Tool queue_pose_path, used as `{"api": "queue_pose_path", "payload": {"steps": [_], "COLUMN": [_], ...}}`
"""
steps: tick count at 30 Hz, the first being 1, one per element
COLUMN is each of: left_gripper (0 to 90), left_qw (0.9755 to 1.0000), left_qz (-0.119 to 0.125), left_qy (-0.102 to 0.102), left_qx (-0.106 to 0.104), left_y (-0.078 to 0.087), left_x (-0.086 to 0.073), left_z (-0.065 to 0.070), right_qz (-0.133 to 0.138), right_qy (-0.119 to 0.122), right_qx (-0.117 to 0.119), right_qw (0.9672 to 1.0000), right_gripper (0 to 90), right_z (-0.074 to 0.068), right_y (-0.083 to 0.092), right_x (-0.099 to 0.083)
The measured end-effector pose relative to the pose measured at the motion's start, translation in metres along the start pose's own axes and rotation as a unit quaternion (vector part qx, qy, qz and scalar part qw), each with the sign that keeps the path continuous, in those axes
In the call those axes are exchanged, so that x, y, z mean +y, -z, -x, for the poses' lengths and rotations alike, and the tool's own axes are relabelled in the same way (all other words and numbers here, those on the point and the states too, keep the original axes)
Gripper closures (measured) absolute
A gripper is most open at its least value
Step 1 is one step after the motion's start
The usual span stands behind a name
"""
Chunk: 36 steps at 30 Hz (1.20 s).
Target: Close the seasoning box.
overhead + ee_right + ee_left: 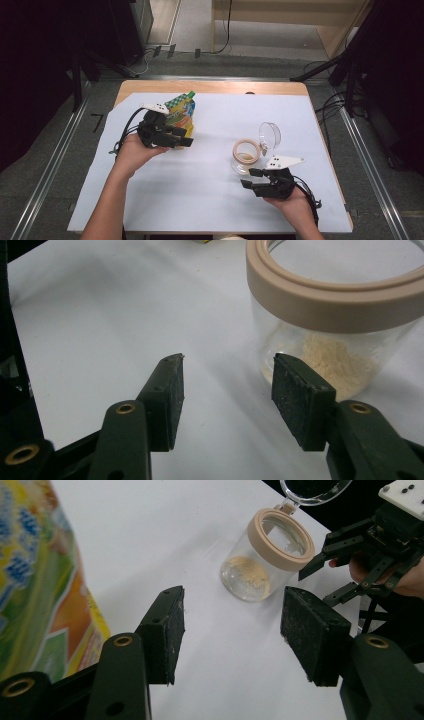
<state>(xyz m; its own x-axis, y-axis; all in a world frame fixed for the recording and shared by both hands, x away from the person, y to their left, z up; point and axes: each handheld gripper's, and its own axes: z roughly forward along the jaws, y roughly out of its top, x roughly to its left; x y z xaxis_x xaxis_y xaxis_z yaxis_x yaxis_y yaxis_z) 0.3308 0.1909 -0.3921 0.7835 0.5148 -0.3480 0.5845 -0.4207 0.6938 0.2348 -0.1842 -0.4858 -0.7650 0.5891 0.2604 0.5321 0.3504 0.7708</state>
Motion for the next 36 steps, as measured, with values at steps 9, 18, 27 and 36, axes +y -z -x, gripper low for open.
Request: {"api": "queue_pose_path", "payload": {"steps": [9,18,27,36], "left_gripper": [43.4,43.4,43.5,45.0], "left_qw": [0.9997,0.999,0.9985,0.9961], "left_qz": [0.001,0.01,0.013,0.031], "left_qy": [0.01,0.023,0.04,0.055], "left_qx": [0.023,0.036,0.035,0.062], "left_y": [0.019,0.041,0.057,0.058], "left_x": [-0.013,-0.024,-0.033,-0.034], "left_z": [-0.013,-0.026,-0.035,-0.043], "right_qz": [-0.003,-0.006,-0.007,-0.008], "right_qy": [0.002,0.004,0.004,0.004], "right_qx": [0.001,0.0,0.0,0.0], "right_qw": [1.0,1.0,1.0,1.0], "right_gripper": [47.9,47.7,47.6,47.6], "right_z": [-0.001,-0.002,-0.002,-0.002], "right_y": [-0.002,-0.003,-0.004,-0.005], "right_x": [0.0,0.0,0.0,0.0]}}
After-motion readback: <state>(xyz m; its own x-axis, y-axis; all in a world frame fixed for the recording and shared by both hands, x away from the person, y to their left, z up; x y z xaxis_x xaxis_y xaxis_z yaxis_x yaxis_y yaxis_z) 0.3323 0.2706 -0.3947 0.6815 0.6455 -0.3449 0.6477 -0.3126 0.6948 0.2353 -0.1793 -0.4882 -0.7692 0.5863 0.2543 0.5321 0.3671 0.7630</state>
